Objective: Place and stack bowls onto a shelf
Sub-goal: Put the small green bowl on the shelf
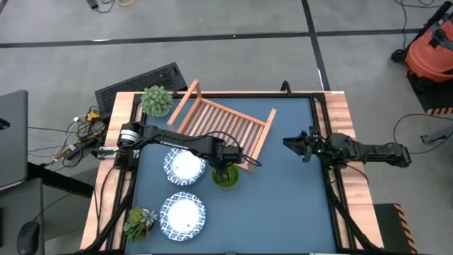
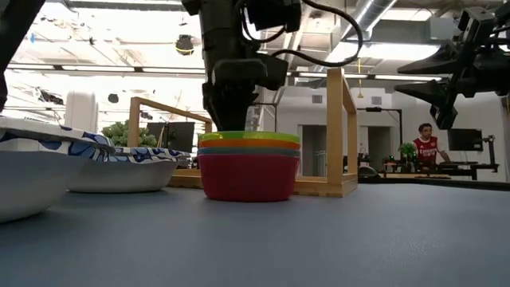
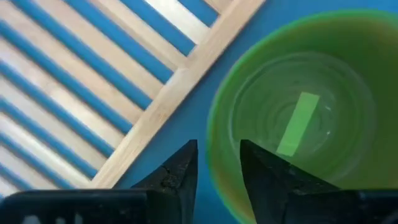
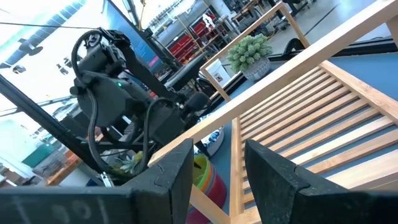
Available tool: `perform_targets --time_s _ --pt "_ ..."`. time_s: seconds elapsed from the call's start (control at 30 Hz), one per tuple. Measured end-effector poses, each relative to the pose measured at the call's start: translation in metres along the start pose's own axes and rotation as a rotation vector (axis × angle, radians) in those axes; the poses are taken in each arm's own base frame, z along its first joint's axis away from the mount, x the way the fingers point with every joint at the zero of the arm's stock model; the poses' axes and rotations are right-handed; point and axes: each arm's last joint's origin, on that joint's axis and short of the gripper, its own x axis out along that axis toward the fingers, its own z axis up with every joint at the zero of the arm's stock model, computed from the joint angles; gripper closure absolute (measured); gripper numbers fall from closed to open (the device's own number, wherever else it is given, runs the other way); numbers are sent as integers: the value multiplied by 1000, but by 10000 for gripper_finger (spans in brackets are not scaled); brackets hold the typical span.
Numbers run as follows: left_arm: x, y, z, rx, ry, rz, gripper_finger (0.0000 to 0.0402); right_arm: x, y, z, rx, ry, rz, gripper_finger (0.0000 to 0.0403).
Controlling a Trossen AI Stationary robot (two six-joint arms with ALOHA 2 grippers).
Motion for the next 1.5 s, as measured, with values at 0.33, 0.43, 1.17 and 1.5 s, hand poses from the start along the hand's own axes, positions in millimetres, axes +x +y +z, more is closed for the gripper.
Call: perform_targets --time_s 0.33,0.43,1.17,1.5 --pt "-7 0 0 25 -14 -17 339 1 -1 -1 0 7 -10 232" --pt "-6 0 1 28 -17 -11 351 1 -1 -1 0 7 -10 232" --pt "0 1 -2 35 -18 0 348 1 0 -1 0 9 -7 232" --pt "0 1 -2 26 -18 -1 400 1 0 -1 0 9 -7 232"
